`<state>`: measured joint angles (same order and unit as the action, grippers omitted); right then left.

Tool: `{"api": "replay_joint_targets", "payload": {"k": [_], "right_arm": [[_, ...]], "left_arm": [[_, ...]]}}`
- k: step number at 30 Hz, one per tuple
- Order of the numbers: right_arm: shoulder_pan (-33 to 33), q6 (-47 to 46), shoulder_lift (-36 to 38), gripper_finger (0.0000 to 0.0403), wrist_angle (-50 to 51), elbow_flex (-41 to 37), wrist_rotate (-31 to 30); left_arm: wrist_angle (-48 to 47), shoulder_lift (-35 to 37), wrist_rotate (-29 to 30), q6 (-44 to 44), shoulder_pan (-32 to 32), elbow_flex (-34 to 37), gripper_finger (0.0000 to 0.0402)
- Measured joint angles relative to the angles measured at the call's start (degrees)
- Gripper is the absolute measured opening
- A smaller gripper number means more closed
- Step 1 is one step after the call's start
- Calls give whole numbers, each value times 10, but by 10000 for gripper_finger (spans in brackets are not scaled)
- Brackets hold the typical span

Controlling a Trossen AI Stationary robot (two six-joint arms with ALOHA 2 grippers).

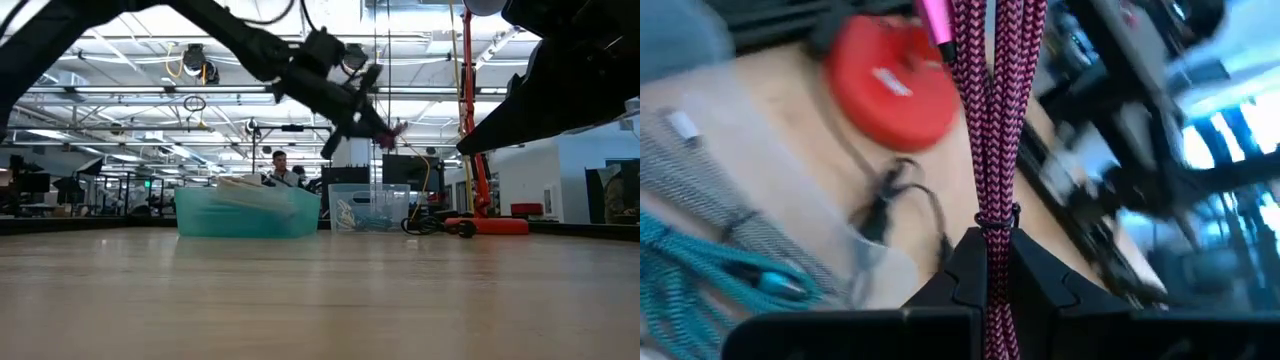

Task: Pick and place items into bin
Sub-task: Put the black pink charger cable into the transparent bin, then put the light brown HDMI cable into the green bin

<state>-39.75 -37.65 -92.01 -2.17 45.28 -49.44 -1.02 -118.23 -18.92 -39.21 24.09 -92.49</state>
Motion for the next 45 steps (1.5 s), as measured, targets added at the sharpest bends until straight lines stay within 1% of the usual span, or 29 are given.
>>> {"api": "replay_joint_targets", "payload": {"k": [1, 4, 8, 10, 14, 20, 25, 30, 32, 36, 39, 42, 45], "right_arm": [[0, 0, 0, 171, 0, 0, 0], [0, 0, 0, 171, 0, 0, 0], [0, 0, 0, 171, 0, 0, 0], [0, 5, 0, 171, 1, 0, 0], [0, 9, 0, 171, -1, 0, 0], [1, 9, 0, 171, -5, 0, 0], [1, 32, 0, 171, -26, 0, 0], [1, 47, 0, 171, -36, 0, 0], [1, 47, 0, 171, -36, 0, 0], [1, 48, 0, 171, -36, 0, 0], [1, 49, 0, 171, -36, 0, 0], [1, 49, 0, 171, -36, 0, 0], [1, 49, 0, 171, -36, 0, 0]], "left_arm": [[7, -8, 13, -17, 3, 0, 17], [7, -23, 80, -70, 8, 0, 17], [-64, -22, 180, -106, 9, 0, 17], [-103, -21, 207, -118, 10, 0, 17], [-145, -21, 207, -139, 16, 0, 17], [-168, -20, 203, -141, 16, 0, 17], [-176, -22, 172, -149, 17, 0, 17], [-189, -23, 178, -148, 17, 0, 16], [-188, -23, 179, -147, 17, 0, 28], [-178, -24, 181, -138, 18, 0, 73], [-172, -24, 185, -135, 18, 0, 96], [-161, -24, 185, -130, 18, 0, 108], [-151, -24, 177, -131, 18, 0, 110]]}}
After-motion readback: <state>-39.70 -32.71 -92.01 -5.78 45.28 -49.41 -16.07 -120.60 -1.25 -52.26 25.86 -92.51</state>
